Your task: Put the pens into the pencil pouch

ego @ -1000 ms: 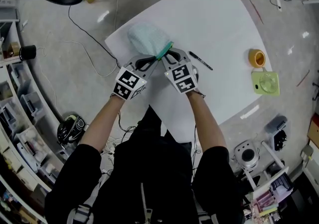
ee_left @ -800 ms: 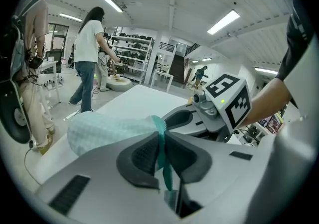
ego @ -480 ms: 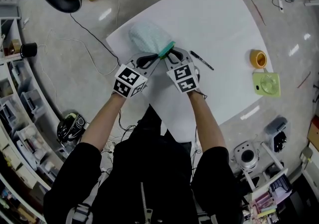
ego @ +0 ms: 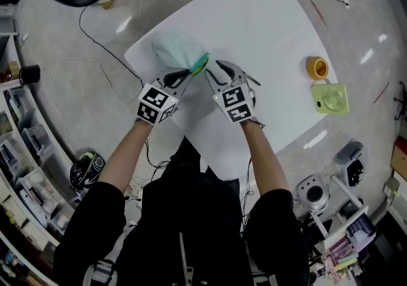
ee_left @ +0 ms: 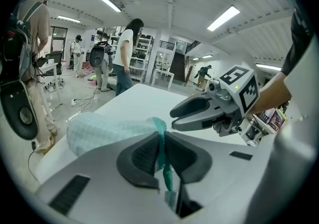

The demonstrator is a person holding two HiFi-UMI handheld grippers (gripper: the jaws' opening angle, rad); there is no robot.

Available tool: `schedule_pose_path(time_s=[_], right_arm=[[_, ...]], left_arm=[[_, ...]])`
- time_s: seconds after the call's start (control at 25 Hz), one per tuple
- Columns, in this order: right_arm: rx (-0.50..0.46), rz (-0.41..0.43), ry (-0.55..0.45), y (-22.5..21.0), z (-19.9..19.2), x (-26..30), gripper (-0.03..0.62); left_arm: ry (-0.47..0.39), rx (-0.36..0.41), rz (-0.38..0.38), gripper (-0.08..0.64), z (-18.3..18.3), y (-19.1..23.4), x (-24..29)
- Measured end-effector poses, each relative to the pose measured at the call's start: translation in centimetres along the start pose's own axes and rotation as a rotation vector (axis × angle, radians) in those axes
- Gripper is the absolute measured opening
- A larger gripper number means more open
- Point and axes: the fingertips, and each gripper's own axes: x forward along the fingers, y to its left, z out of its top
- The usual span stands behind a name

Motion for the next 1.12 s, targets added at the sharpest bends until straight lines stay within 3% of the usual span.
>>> schedule_pose_path(time_s=[0.24, 0.64, 1.12], right_arm=[[-0.021, -0.046, 0.024, -1.8, -1.1, -3.1, 0.160], [-0.018, -0.129, 0.115, -5.5, -6.2, -7.3, 0.163], [0.024, -0.157, 0.237, -7.9, -12.3, -8.5, 0.163]], left_arm=[[0.009, 0.011, 0.009, 0.049, -0.2, -0.1, 0.1], [0.032, 0.018, 0.020, 0.049, -1.1, -0.2, 0.3], [0.045, 0.017, 0.034, 0.049, -1.6, -0.2, 0.5]])
